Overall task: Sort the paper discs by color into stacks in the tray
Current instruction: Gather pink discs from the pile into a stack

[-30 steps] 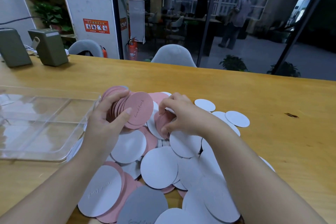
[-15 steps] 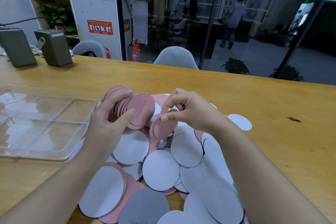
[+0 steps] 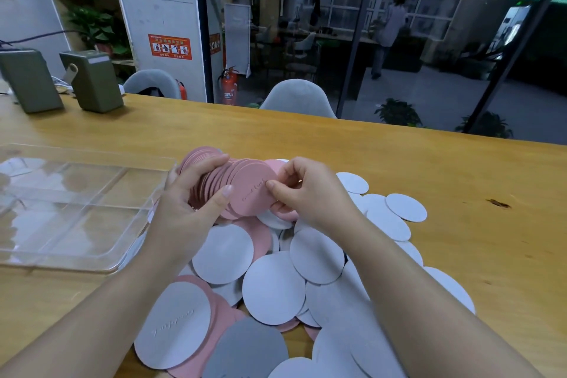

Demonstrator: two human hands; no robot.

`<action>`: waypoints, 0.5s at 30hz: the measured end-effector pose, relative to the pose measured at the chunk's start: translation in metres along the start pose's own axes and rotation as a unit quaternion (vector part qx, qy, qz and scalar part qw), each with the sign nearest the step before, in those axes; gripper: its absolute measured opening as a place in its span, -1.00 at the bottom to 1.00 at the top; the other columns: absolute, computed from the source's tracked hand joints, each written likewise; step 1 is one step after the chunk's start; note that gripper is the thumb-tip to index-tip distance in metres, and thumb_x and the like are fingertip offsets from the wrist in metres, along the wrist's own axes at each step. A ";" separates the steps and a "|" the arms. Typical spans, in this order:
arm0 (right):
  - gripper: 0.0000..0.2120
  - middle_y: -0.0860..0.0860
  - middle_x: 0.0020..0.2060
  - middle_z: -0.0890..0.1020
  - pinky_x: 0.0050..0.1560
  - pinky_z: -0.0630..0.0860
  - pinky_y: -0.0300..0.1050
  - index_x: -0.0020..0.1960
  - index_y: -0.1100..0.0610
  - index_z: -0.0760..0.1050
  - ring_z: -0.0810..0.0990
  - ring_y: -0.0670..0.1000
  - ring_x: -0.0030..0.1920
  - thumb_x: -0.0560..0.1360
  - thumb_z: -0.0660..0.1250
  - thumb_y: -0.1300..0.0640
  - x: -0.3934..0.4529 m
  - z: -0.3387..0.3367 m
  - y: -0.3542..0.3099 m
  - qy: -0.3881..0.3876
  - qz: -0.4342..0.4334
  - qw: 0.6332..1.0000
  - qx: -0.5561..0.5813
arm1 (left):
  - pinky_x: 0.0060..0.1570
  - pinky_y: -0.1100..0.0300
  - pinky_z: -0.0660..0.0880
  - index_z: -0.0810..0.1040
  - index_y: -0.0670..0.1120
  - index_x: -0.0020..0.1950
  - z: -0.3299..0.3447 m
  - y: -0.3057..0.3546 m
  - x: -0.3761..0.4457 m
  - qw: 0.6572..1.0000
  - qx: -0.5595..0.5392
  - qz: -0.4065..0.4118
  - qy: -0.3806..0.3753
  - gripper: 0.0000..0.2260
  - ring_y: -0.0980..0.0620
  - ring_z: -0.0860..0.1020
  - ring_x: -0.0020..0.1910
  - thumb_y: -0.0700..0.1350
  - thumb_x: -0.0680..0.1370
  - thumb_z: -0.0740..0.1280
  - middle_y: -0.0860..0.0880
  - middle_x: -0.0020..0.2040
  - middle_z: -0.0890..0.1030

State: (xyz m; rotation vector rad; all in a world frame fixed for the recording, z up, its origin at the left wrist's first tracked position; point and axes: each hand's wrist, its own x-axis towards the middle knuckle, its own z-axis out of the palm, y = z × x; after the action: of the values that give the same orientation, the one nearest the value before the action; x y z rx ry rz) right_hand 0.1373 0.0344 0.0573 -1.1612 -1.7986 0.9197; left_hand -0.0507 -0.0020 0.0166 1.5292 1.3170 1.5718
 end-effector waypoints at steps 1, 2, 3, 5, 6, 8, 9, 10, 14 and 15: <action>-0.85 0.13 -0.37 0.62 -0.33 0.57 0.00 -0.22 0.18 0.44 0.66 0.23 -0.29 0.48 0.37 0.21 0.000 0.002 0.001 0.003 0.004 1.000 0.003 | 0.14 -0.15 0.52 0.53 0.34 0.14 0.000 0.000 0.000 1.000 0.009 -0.002 -0.006 -0.60 -0.06 0.27 0.45 0.20 0.30 0.39 0.03 0.34 0.38; -0.85 0.08 -0.37 0.62 -0.32 0.59 -0.02 -0.22 0.17 0.44 0.67 0.18 -0.28 0.48 0.38 0.21 0.000 0.004 0.002 0.003 0.004 1.000 -0.001 | 0.17 -0.15 0.49 0.52 0.36 0.15 0.000 0.001 -0.001 1.000 0.018 -0.001 -0.007 -0.58 -0.05 0.25 0.46 0.19 0.29 0.40 0.03 0.35 0.37; -0.85 0.04 -0.36 0.61 -0.32 0.58 -0.07 -0.22 0.16 0.44 0.68 0.13 -0.27 0.48 0.38 0.21 -0.001 0.006 0.002 0.000 0.001 1.000 -0.009 | 0.20 -0.10 0.48 0.50 0.40 0.13 0.001 0.004 -0.001 1.000 0.030 0.000 -0.008 -0.57 -0.02 0.26 0.45 0.17 0.28 0.41 0.02 0.34 0.36; -0.86 0.00 -0.35 0.61 -0.33 0.55 -0.19 -0.22 0.15 0.45 0.68 0.02 -0.29 0.48 0.38 0.20 -0.002 0.011 0.001 -0.014 -0.010 1.000 -0.022 | 0.30 0.03 0.41 0.48 0.49 0.05 0.004 0.011 -0.004 0.998 0.060 0.009 -0.005 -0.56 0.09 0.30 0.40 0.08 0.27 0.43 -0.01 0.31 0.36; -0.86 -0.01 -0.36 0.60 -0.34 0.53 -0.23 -0.21 0.15 0.46 0.67 -0.01 -0.31 0.48 0.39 0.20 -0.003 0.012 0.001 -0.021 -0.014 0.999 -0.024 | 0.33 0.04 0.37 0.46 0.52 0.02 0.005 0.014 -0.006 0.997 0.072 0.013 -0.005 -0.56 0.11 0.33 0.37 0.04 0.28 0.42 -0.01 0.29 0.37; -0.87 -0.02 -0.39 0.59 -0.38 0.48 -0.26 -0.22 0.14 0.49 0.61 -0.05 -0.39 0.46 0.41 0.19 -0.002 0.008 -0.003 -0.027 -0.015 0.999 -0.037 | 0.34 0.00 0.37 0.46 0.53 0.00 0.006 0.018 -0.007 0.997 0.079 0.011 -0.003 -0.56 0.11 0.35 0.35 0.02 0.29 0.41 0.00 0.27 0.37; -0.87 -0.04 -0.40 0.59 -0.38 0.47 -0.25 -0.24 0.11 0.50 0.58 -0.06 -0.39 0.45 0.42 0.18 -0.001 0.003 -0.004 -0.023 -0.018 0.998 -0.061 | 0.36 -0.01 0.35 0.46 0.53 -0.01 0.006 0.020 -0.008 0.997 0.080 0.010 -0.003 -0.56 0.10 0.33 0.37 0.01 0.29 0.40 0.02 0.27 0.37; -0.86 -0.07 -0.39 0.58 -0.35 0.46 -0.25 -0.25 0.07 0.51 0.56 -0.06 -0.36 0.44 0.43 0.16 0.001 -0.003 -0.004 -0.018 -0.021 0.995 -0.101 | 0.38 0.00 0.31 0.45 0.53 -0.02 0.006 0.020 -0.008 0.997 0.082 0.009 -0.003 -0.56 0.07 0.30 0.40 0.01 0.29 0.40 0.03 0.27 0.37; -0.82 -0.09 -0.30 0.60 -0.30 0.36 -0.29 -0.21 0.11 0.57 0.52 -0.12 -0.25 0.42 0.42 -0.01 0.000 -0.023 -0.002 -0.059 0.015 0.966 -0.253 | 0.40 -0.08 0.27 0.47 0.51 -0.01 0.007 0.019 -0.008 0.997 0.079 0.004 0.009 -0.54 -0.03 0.22 0.47 -0.06 0.34 0.44 0.01 0.34 0.34; -0.74 -0.01 -0.24 0.64 -0.29 0.38 -0.22 -0.18 0.16 0.59 0.56 -0.04 -0.21 0.40 0.42 -0.06 -0.001 -0.024 0.000 -0.078 0.029 0.958 -0.275 | 0.39 -0.10 0.29 0.48 0.49 0.00 0.006 0.018 -0.008 0.997 0.076 0.004 0.015 -0.55 -0.04 0.23 0.47 -0.06 0.33 0.43 0.01 0.34 0.35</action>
State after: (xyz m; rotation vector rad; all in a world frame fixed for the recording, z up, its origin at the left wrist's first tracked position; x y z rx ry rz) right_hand 0.1586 0.0373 0.0669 -1.5178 -2.2438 0.5619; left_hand -0.0393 -0.0143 0.0292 1.6094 1.4784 1.5354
